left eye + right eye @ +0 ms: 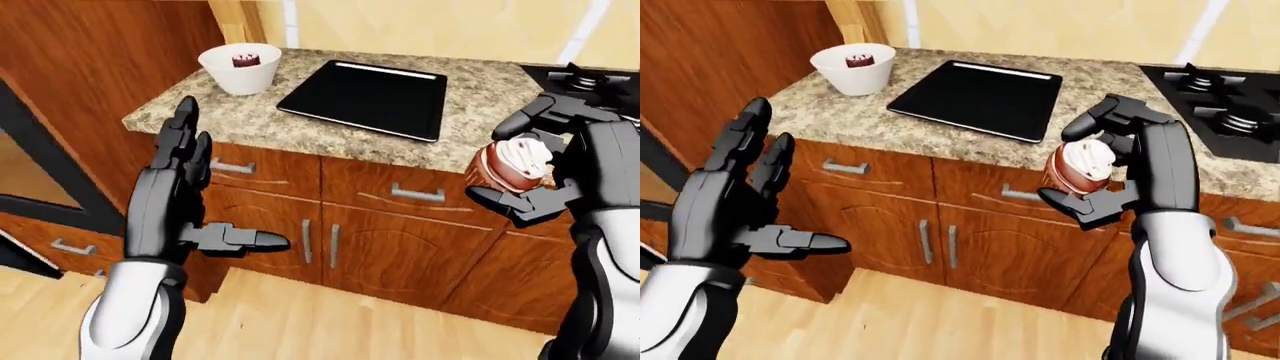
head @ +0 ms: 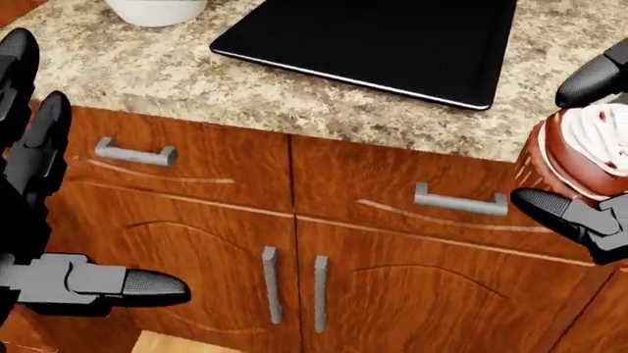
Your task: Pick up the bowl with cake and place it on the tray. Pick up the cupcake and place it on the tray.
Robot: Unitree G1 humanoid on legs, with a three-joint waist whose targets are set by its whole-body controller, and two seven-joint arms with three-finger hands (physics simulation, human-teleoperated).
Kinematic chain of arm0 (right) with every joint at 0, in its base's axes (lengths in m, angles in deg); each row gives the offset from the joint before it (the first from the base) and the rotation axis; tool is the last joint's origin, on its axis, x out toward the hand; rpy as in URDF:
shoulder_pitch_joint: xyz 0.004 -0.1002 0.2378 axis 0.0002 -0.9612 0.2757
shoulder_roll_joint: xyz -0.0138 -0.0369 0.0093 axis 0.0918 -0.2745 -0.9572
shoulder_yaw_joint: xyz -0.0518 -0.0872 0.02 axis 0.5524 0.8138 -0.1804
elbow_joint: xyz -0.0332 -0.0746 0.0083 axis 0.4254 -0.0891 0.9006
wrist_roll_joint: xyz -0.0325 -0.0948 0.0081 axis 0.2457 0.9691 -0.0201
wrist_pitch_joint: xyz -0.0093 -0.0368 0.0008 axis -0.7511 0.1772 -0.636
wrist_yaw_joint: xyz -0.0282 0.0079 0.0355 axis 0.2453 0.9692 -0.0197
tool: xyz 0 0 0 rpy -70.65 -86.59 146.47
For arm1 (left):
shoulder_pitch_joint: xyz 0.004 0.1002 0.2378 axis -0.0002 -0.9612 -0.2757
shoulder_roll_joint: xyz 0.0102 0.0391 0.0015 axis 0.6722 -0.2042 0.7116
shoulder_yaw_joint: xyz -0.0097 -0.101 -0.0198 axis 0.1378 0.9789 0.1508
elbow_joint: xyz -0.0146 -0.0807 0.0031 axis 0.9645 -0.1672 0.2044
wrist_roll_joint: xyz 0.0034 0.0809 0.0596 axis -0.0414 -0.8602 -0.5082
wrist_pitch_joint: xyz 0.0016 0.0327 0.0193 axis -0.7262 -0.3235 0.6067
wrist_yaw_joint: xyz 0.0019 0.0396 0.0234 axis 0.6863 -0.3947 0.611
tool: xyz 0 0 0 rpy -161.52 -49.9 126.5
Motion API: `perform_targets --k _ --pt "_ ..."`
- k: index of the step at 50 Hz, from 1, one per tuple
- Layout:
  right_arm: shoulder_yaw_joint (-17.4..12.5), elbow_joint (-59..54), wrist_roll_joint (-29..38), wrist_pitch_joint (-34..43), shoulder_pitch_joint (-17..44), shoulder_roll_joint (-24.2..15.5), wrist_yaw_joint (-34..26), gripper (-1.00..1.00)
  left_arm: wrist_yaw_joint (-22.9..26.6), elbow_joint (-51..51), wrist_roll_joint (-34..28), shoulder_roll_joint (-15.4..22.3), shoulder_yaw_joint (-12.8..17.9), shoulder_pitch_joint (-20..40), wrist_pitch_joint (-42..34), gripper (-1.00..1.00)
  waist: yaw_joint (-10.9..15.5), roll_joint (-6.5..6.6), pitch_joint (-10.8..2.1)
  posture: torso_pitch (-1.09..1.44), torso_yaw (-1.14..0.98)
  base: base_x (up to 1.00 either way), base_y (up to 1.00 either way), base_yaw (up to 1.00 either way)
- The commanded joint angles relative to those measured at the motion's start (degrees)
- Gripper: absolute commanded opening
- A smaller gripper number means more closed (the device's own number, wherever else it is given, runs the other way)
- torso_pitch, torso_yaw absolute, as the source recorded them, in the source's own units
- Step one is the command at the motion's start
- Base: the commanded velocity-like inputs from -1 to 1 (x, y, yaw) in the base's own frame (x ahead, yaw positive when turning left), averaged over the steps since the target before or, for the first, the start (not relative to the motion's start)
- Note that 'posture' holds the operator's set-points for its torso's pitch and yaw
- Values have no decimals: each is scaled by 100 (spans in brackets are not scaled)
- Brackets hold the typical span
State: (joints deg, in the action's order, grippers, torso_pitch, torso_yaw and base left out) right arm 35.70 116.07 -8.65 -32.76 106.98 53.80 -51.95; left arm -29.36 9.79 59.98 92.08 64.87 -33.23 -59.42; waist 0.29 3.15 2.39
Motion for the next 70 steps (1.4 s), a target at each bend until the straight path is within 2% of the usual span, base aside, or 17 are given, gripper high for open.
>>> perform_targets --k 1,9,12,13,20,27,32,35,40,46,49,50,52,59,63,64,70 --pt "-33 168 -35 -141 116 -45 25 -100 -26 -147 -32 37 32 104 142 100 9 115 -190 0 0 0 0 100" --pt "-187 227 -266 3 236 -127 153 -100 -30 -157 -83 186 2 562 -291 100 87 -391 34 0 0 0 4 25" --pt "-210 290 -314 152 287 -225 164 -100 -25 -98 -106 342 -10 1052 -664 100 141 -706 -63 0 0 0 0 0" --pt "-231 301 -325 201 310 -259 165 -100 -21 -29 -117 390 -19 1219 -753 100 128 -516 -2 0 0 0 0 0" --pt "-334 344 -435 236 308 -333 207 -100 35 128 -257 513 -279 1871 -1201 100 57 -395 -178 0 0 3 0 0" --pt "-417 369 -523 225 247 -367 236 -100 132 53 -374 554 -294 2051 -1386 100 7 -289 -71 0 0 8 0 0" --pt "-452 408 -556 255 235 -403 234 -100 157 -15 -434 552 -323 2196 -1559 100 22 -396 1 0 0 18 0 0" --pt "-494 433 -593 255 225 -411 227 -100 184 -45 -476 570 -353 2161 -1536 100 57 -662 -55 0 0 23 0 0" --pt "-558 428 -657 231 201 -434 242 -100 236 -1 -587 595 -419 2216 -1533 100 35 -635 -38 0 0 24 0 0" --pt "-540 432 -676 233 188 -468 257 -100 325 -75 -657 622 -397 2343 -1699 100 2 -354 38 0 0 26 0 0" --pt "-590 463 -703 305 240 -507 238 -100 342 -75 -706 640 -412 2348 -1696 100 -42 110 -117 0 0 29 0 0" --pt "-594 465 -707 325 256 -526 238 -100 352 -85 -720 643 -413 2362 -1711 100 39 -104 -41 0 0 28 0 0" --pt "-609 485 -720 353 266 -543 233 -100 372 -81 -735 641 -405 2373 -1707 100 37 -13 1 0 0 29 0 0" --pt "-699 469 -767 251 159 -515 242 -100 390 -126 -800 606 -449 2344 -1711 100 119 -342 54 0 0 34 0 0" --pt "-700 473 -794 233 144 -512 262 -100 419 -123 -823 598 -423 2342 -1691 100 148 -901 -112 0 0 44 0 0" --pt "-697 466 -799 224 138 -513 270 -100 423 -112 -832 597 -411 2341 -1668 100 89 -688 -32 0 0 45 0 0" --pt "-797 489 -874 267 156 -546 284 -100 450 -185 -862 630 -431 2459 -1826 100 43 -633 -2 0 0 37 0 0"
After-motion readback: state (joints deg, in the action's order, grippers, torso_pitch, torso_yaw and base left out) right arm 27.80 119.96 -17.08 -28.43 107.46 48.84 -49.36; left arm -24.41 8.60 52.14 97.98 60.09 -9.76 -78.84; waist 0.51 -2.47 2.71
